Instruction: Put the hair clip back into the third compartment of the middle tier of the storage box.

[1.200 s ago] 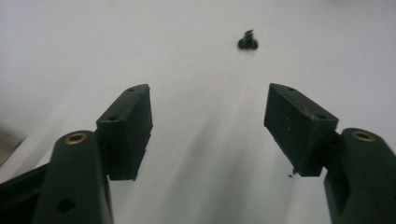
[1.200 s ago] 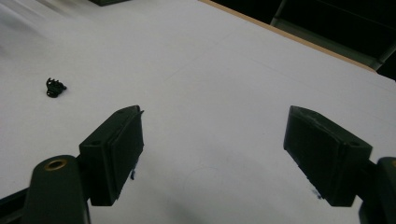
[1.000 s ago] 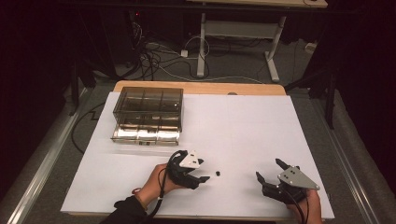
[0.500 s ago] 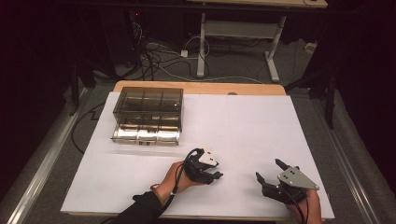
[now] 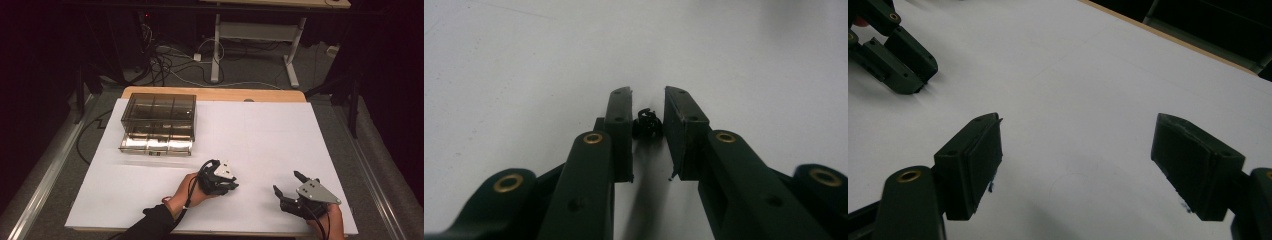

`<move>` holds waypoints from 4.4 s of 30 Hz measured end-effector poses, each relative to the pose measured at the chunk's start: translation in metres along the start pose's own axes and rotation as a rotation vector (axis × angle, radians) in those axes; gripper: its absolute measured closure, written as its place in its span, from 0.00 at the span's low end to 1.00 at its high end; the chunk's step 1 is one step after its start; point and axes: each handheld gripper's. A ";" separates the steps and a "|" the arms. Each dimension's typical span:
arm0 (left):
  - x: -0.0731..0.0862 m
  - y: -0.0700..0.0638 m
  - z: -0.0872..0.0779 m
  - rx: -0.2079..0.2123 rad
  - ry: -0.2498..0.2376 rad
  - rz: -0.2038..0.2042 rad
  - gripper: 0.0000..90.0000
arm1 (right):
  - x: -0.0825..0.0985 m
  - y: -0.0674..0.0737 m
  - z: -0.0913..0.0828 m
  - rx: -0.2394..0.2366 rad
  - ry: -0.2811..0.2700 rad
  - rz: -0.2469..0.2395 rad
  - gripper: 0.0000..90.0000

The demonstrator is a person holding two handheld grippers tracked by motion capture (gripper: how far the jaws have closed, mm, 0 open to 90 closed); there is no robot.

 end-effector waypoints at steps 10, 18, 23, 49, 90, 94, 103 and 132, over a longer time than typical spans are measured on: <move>-0.001 -0.004 -0.005 0.018 -0.029 0.025 0.80 | 0.000 -0.001 -0.001 0.004 -0.003 0.002 0.23; -0.005 -0.005 -0.011 0.018 -0.062 0.042 0.80 | 0.001 -0.002 -0.002 0.008 -0.007 0.003 0.23; -0.011 -0.006 -0.018 0.019 -0.096 0.049 0.80 | 0.001 -0.002 -0.003 0.011 -0.010 0.001 0.23; -0.031 -0.003 -0.049 0.013 -0.220 0.054 0.80 | 0.000 -0.001 -0.002 0.012 -0.006 -0.012 0.23; -0.050 0.014 -0.083 -0.025 -0.316 0.038 0.80 | 0.000 -0.001 -0.003 0.016 -0.008 -0.012 0.23; -0.051 0.016 -0.085 -0.029 -0.324 0.039 0.80 | 0.000 -0.001 -0.003 0.016 -0.007 -0.014 0.23; -0.054 0.019 -0.091 -0.041 -0.343 0.035 0.80 | 0.000 -0.001 -0.003 0.016 -0.007 -0.015 0.23; -0.067 0.073 -0.128 -0.171 -0.460 -0.062 0.80 | 0.001 -0.002 -0.003 0.017 -0.002 -0.011 0.23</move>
Point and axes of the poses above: each handheld gripper's, and its own axes: z roughly forward along the jaws, x roughly out of its underside, y roughly to its left, and after that the axes turned 7 degrees about -z, right-handed
